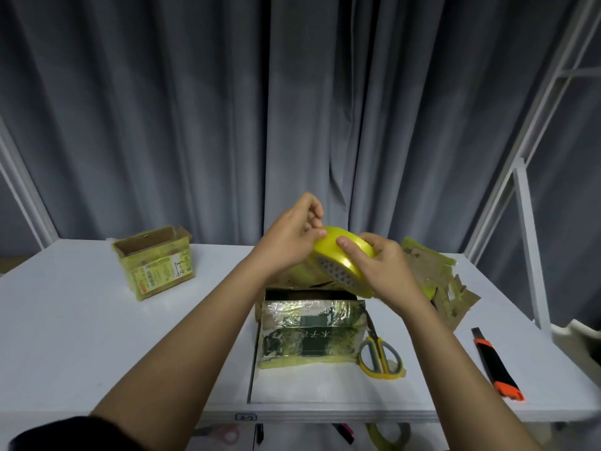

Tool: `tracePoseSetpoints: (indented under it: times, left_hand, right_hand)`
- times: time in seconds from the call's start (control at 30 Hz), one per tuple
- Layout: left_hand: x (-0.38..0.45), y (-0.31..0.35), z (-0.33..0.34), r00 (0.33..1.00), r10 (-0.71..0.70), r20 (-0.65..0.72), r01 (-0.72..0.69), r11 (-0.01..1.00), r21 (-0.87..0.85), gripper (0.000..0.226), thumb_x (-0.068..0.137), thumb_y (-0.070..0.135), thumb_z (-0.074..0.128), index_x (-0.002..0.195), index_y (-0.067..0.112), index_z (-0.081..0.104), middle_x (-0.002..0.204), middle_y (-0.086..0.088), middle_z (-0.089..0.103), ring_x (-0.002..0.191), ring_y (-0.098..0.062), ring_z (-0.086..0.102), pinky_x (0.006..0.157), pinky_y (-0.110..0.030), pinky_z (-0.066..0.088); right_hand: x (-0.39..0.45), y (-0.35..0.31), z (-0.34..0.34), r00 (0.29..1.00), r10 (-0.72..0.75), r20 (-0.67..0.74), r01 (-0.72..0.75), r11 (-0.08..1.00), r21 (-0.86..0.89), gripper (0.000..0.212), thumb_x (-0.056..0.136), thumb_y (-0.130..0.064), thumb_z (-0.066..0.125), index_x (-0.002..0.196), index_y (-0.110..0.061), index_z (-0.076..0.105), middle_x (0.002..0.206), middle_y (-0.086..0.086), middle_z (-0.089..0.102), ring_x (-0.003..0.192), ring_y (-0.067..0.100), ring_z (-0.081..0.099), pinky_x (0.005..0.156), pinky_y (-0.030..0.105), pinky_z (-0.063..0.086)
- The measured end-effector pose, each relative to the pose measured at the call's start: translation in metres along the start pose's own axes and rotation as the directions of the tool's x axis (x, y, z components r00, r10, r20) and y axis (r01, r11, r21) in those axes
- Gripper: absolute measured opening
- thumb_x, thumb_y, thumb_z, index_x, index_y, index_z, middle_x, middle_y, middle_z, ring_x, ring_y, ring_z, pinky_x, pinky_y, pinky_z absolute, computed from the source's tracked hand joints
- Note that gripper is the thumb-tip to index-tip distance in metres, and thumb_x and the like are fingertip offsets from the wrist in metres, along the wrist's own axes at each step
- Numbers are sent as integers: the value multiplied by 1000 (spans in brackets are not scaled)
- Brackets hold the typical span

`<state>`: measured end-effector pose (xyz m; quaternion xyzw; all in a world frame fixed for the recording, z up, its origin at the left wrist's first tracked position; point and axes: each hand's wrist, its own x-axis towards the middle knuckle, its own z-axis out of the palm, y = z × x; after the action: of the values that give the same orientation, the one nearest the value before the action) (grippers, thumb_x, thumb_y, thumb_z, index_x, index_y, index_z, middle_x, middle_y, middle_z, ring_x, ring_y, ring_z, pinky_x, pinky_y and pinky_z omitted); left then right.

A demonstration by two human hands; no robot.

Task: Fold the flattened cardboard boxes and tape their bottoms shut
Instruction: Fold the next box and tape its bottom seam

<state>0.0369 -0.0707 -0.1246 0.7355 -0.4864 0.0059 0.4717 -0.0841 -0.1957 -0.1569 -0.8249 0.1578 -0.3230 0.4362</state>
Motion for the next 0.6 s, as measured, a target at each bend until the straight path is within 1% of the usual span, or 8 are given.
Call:
tracePoseSetpoints:
  times: [0.1,0.17,0.23,0.3,0.4,0.47,0.53,0.6]
  left_hand:
    - [14,9,3,992,90,-91,-81,992,98,20,88,1,54,93,17,44,83,7,53,74,-1,51,70,-19,41]
    - [21,13,2,985,117,-123,-104,989,109,22,88,-2,51,92,18,43,85,5,53,78,-4,53,70,-21,42]
    - [24,12,1,981,142,-133,-123,982,143,22,88,-2,50,91,19,43,85,5,53,79,-10,54,72,-27,44]
    - [23,8,0,978,163,-132,-137,973,185,21,88,-2,49,90,18,44,85,4,52,78,-12,51,72,-32,44]
    - [16,8,-10,951,170,-260,-132,979,157,20,87,-4,49,87,16,45,82,6,50,74,-3,49,67,-23,39]
    - [13,11,-18,929,147,-340,-122,988,94,23,87,-7,49,87,15,44,81,3,51,71,7,51,61,-11,37]
    - [7,10,-20,937,107,-333,-83,993,84,24,86,-9,48,88,14,43,79,5,50,70,15,50,59,-8,37]
    - [5,-1,-21,933,26,-359,-10,999,48,21,88,-5,50,87,15,43,78,9,48,68,14,50,59,-10,36]
  right_hand:
    - [1,10,-10,986,105,128,-144,922,360,42,78,-55,70,93,-15,72,88,12,70,82,23,66,76,38,50]
    - [1,21,-13,970,122,208,-221,800,558,33,75,-40,71,91,-11,70,83,10,67,78,22,63,75,35,46]
    - [1,27,-10,968,110,227,-234,731,641,32,78,-34,67,95,-7,66,80,5,65,73,18,61,72,32,46]
    - [3,26,-9,975,91,201,-203,729,653,36,79,-39,67,98,-9,66,78,1,66,70,14,62,68,29,49]
    - [12,11,-16,993,74,93,-106,905,413,25,88,-40,64,98,-18,69,70,-9,68,66,7,63,64,22,49]
    - [24,3,-19,998,39,49,-40,999,12,30,87,-48,61,99,-22,71,76,-10,68,75,8,63,67,23,50]
    - [33,-1,-20,997,60,58,-27,890,-456,42,82,-64,58,101,-28,67,83,-7,62,84,15,57,70,31,47]
    - [39,0,-23,991,122,59,-68,825,-561,48,76,-73,54,94,-29,61,84,-6,58,83,16,53,68,33,44]
